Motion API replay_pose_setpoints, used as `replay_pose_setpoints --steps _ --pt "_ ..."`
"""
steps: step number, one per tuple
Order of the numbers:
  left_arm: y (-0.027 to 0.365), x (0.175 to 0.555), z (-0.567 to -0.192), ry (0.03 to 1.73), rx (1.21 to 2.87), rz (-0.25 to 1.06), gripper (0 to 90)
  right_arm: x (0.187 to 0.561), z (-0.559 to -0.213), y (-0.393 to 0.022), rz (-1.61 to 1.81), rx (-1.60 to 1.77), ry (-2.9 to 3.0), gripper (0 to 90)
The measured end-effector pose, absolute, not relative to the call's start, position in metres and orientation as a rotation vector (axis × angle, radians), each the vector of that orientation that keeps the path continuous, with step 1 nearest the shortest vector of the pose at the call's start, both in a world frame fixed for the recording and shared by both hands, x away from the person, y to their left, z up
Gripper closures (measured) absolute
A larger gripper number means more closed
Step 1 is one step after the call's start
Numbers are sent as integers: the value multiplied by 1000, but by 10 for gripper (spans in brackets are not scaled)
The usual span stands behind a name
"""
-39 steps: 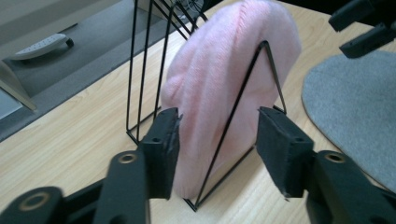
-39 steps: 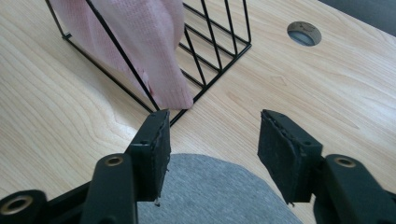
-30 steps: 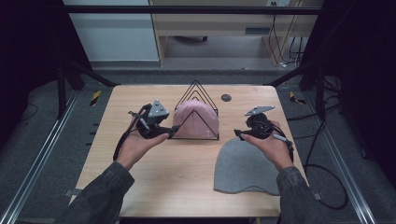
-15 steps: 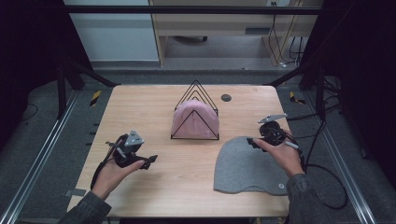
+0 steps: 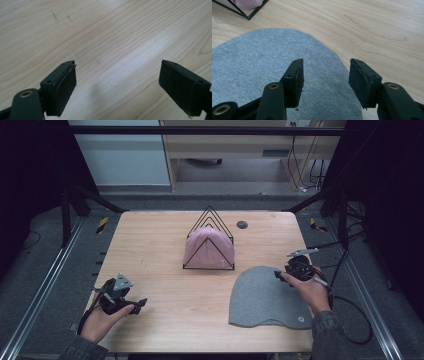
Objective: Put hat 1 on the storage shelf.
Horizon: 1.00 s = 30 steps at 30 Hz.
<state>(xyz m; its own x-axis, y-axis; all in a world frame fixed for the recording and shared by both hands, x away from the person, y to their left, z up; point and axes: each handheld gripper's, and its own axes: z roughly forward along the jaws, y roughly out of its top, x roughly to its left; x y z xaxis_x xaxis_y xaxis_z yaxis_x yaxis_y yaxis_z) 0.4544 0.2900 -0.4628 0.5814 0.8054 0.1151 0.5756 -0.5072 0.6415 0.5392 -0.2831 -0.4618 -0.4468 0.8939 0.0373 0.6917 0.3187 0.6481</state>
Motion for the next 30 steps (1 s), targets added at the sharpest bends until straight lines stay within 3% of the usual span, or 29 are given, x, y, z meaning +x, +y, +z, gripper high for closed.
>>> replay_pose_setpoints --steps 11,19,23,27,30 --pt "290 457 -467 1092 2293 575 131 549 -477 -288 777 1499 2272 398" --pt "289 457 -468 1083 2297 578 131 550 -483 -280 739 1479 2306 430" --pt "289 457 -468 1088 2294 577 132 549 -483 -276 722 1446 2330 524" --pt "289 457 -468 1088 2297 572 132 546 -481 -272 738 1414 2370 730" --pt "289 457 -469 1090 2301 561 131 542 -477 -266 747 1351 2404 822"
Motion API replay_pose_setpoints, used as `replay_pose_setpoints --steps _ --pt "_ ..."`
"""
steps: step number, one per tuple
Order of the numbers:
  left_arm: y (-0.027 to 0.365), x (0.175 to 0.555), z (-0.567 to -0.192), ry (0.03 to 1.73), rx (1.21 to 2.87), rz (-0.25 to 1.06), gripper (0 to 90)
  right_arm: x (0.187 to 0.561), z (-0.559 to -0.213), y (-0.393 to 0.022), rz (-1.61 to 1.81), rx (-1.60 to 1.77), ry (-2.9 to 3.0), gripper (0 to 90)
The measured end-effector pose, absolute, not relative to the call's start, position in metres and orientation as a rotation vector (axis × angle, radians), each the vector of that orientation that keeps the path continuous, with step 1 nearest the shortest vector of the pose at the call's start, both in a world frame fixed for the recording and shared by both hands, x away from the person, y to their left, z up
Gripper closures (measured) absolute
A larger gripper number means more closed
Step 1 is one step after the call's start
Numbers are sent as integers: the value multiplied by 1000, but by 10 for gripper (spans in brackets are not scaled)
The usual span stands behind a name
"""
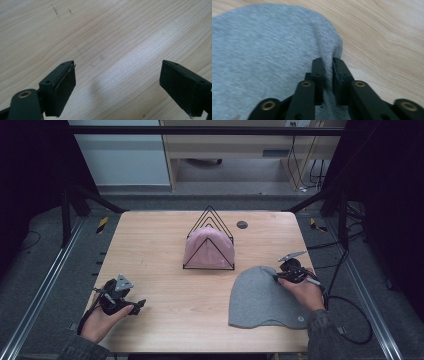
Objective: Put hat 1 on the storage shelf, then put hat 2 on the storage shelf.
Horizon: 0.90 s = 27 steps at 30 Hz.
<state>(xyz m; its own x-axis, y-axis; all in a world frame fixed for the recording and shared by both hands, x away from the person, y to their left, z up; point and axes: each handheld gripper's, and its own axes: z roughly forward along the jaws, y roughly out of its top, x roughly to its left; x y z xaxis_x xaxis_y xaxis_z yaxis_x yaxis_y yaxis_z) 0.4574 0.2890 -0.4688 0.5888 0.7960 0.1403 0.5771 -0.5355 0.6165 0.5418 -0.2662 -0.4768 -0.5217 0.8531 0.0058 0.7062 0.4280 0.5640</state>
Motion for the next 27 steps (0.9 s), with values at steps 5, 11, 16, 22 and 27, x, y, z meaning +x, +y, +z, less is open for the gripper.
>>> replay_pose_setpoints --steps 5,11,16,22,27 --pt "289 458 -471 1088 2306 539 120 528 -462 -256 827 1257 2412 853" --pt "288 458 -474 1089 2320 507 92 513 -450 -252 871 1200 2400 863" --pt "286 459 -476 1070 2331 468 86 501 -436 -251 933 1170 2398 870" --pt "281 456 -473 1039 2327 449 79 483 -406 -241 1011 1065 2383 872" --pt "273 452 -469 978 2323 415 81 468 -380 -225 1050 965 2378 872"
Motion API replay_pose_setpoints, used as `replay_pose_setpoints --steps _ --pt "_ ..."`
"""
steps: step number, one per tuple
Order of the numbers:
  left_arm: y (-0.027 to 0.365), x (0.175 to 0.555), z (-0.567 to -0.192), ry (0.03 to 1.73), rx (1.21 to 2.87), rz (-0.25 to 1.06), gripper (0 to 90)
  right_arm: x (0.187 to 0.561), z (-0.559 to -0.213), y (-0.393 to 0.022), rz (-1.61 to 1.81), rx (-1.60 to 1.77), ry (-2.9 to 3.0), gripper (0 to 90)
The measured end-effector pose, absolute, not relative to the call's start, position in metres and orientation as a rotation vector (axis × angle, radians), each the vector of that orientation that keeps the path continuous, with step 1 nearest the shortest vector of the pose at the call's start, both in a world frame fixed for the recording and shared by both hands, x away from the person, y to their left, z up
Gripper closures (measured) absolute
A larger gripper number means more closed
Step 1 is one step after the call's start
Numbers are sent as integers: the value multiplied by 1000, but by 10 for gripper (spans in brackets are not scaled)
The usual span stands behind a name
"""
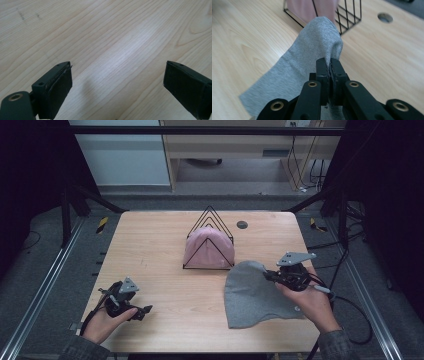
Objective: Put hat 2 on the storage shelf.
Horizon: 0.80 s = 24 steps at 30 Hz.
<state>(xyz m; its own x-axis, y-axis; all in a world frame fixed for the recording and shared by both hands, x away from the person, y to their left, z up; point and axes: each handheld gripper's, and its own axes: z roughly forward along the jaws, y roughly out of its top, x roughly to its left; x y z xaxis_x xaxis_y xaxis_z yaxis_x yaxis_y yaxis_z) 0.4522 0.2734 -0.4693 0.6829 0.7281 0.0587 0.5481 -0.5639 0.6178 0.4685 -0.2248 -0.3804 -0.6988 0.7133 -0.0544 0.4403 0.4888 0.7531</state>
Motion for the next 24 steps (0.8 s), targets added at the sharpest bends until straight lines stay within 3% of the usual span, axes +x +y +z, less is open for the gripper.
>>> replay_pose_setpoints --steps 12,24 --pt "234 436 -439 787 2338 356 99 455 -328 -169 1111 690 2370 872" --pt "210 453 -405 704 2341 310 130 459 -292 -123 1134 524 2382 873"
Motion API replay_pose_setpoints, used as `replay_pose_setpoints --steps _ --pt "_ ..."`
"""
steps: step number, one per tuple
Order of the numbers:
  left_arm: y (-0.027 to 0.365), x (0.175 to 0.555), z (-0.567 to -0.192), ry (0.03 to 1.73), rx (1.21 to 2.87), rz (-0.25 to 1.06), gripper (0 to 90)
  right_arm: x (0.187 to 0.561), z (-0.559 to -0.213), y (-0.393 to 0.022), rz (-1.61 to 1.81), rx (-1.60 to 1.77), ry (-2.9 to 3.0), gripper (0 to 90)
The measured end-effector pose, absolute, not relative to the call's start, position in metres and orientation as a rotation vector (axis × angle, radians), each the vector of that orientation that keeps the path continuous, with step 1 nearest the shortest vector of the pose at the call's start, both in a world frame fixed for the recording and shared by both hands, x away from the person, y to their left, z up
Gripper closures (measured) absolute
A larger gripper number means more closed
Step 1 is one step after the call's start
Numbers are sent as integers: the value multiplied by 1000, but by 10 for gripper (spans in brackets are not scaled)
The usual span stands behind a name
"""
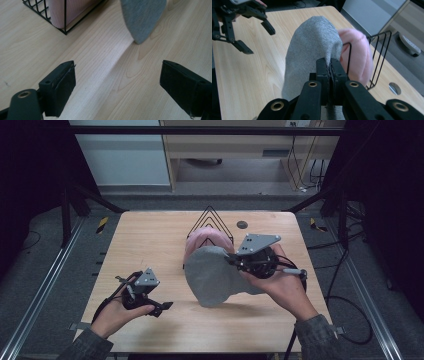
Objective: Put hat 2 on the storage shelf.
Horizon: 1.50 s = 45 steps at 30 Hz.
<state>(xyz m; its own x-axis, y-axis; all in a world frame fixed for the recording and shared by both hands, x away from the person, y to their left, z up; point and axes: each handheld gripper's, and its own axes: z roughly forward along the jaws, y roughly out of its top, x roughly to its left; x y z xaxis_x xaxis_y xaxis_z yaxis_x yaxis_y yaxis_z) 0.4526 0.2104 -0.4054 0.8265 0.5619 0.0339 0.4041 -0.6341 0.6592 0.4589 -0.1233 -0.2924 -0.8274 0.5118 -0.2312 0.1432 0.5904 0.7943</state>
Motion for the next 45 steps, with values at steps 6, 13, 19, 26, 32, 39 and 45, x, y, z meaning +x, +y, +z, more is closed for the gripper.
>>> replay_pose_setpoints --steps 6,13,19,26,32,39,45 --pt "206 460 -394 696 2356 331 144 459 -283 -107 1130 483 2392 873" --pt "195 466 -388 663 2344 328 182 462 -279 -99 1146 481 2403 873" --pt "189 468 -387 645 2337 324 206 462 -276 -94 1145 472 2408 873" --pt "185 469 -386 621 2345 313 227 463 -271 -89 1124 452 2419 873" --pt "184 471 -383 619 2328 323 235 463 -266 -87 1126 447 2425 873" --pt "183 475 -381 615 2316 317 255 463 -266 -83 1128 442 2434 873" --pt "180 479 -379 616 2297 309 319 463 -268 -81 1136 441 2442 872"
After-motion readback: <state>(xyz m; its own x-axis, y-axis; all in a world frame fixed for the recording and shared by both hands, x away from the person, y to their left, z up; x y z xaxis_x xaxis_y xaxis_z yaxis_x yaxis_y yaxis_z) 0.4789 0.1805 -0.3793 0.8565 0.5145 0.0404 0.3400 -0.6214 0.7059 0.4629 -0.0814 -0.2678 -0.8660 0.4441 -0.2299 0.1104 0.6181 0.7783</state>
